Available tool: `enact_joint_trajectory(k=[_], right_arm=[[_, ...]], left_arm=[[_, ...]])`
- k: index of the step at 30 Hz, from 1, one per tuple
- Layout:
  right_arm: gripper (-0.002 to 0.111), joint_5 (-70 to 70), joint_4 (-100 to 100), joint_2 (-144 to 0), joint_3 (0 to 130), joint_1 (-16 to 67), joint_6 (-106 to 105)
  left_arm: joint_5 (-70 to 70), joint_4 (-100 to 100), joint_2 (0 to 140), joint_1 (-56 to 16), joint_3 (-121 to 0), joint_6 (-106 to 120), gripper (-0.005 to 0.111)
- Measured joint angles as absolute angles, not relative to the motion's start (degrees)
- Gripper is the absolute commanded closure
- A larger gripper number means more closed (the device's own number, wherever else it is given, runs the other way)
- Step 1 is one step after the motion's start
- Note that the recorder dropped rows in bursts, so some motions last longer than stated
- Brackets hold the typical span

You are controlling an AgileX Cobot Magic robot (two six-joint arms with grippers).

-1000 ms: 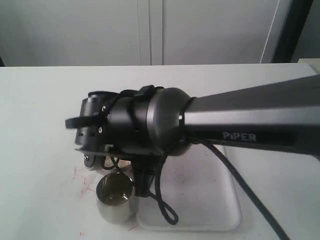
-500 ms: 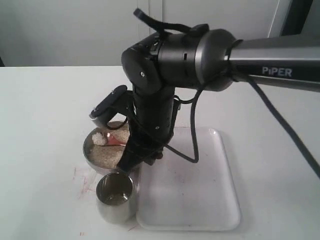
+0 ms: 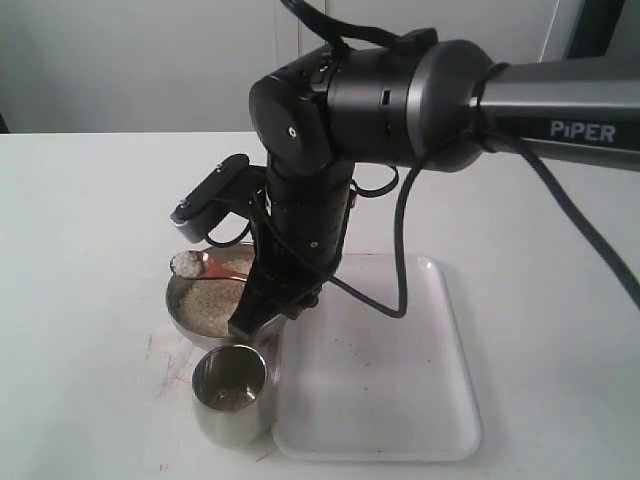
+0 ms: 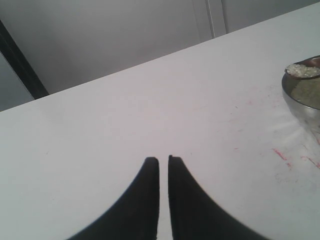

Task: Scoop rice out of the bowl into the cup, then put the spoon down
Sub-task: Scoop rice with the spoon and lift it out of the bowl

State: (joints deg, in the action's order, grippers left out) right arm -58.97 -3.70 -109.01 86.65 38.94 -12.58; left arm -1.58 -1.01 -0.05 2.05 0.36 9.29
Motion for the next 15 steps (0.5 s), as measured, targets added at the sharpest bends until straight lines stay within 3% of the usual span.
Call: enact_joint_trajectory(k=[15], right_arm=[[0.108,-57.52,-3.25,-107.38,86.65,38.94,-14.33]], left_arm=[[-1.58,-1.01,-0.05,2.05,0.36,9.29,0.092]])
